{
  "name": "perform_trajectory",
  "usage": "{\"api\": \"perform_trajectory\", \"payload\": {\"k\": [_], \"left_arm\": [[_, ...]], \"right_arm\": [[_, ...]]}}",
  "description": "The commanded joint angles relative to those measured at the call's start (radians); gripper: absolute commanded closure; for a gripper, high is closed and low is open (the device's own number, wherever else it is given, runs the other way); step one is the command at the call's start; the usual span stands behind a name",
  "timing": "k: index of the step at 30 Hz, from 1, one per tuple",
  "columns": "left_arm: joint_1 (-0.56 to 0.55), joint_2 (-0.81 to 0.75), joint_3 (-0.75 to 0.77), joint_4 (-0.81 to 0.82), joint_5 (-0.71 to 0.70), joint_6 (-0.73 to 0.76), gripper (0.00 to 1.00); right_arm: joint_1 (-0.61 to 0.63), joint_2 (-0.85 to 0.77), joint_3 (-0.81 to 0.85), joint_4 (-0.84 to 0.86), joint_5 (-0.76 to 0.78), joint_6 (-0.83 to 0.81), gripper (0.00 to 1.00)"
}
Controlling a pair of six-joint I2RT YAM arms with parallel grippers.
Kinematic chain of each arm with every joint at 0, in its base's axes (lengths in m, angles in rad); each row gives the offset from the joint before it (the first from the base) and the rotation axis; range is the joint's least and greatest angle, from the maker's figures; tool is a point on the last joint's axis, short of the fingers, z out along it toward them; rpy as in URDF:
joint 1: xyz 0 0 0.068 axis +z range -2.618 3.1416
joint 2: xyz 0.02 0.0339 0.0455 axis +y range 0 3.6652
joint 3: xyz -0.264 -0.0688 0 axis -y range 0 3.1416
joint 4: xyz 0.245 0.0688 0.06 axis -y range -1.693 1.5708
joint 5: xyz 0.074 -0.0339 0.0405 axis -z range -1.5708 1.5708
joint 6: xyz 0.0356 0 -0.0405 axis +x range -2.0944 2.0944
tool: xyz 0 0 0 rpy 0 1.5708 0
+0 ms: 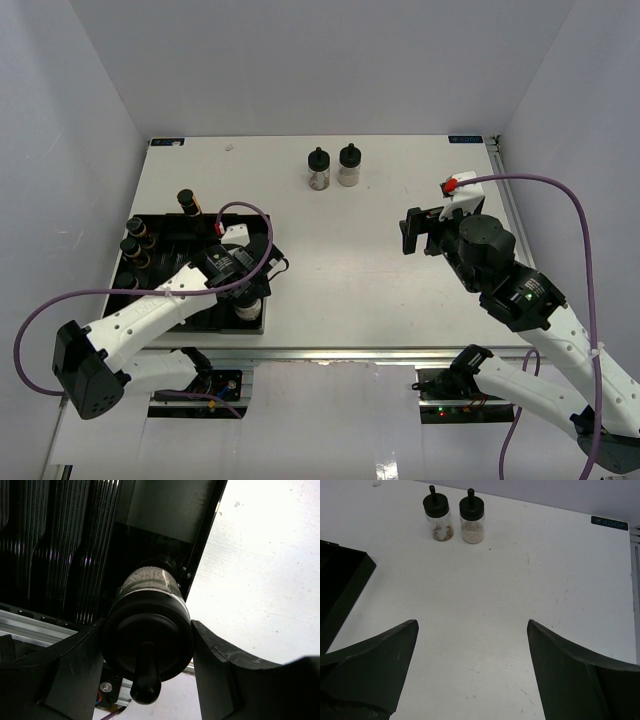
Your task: Organize the condiment bottles
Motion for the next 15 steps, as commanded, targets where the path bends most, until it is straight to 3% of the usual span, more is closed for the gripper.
{"api": "perform_trajectory", "payload": {"k": [1, 3, 7, 8, 9, 10, 12, 15], "left_arm": [[0.015, 0.017, -0.017, 0.042, -0.042, -0.037, 0.93], [0.016, 0.040, -0.029, 0.055, -0.031, -0.034, 0.87], [0.018, 0.061, -0.034, 0.063, -0.026, -0.030, 0.66], [0.019, 0.062, -0.035, 0.061, -0.028, -0.032, 0.58], [0.020, 0.058, -0.037, 0.055, -0.030, -0.038, 0.41], [0.021, 0.054, -0.032, 0.048, -0.032, -0.043, 0.31], [0.022, 0.046, -0.020, 0.032, -0.035, -0.053, 0.14], [0.022, 0.020, 0.016, -0.006, -0.042, -0.055, 0.04]], "right_arm": [[-0.006, -0.015, 0.014, 0.022, 0.026, -0.015, 0.04], [-0.006, -0.021, 0.011, 0.028, 0.027, -0.012, 0.04], [-0.006, -0.035, -0.001, 0.040, 0.019, -0.012, 0.04], [-0.006, -0.035, -0.001, 0.038, 0.022, -0.015, 0.04], [-0.005, -0.035, -0.001, 0.037, 0.025, -0.016, 0.04], [-0.005, -0.037, -0.003, 0.036, 0.028, -0.017, 0.04], [-0.006, -0.043, -0.008, 0.036, 0.036, -0.018, 0.04], [-0.006, -0.052, -0.020, 0.039, 0.038, -0.013, 0.04]]}}
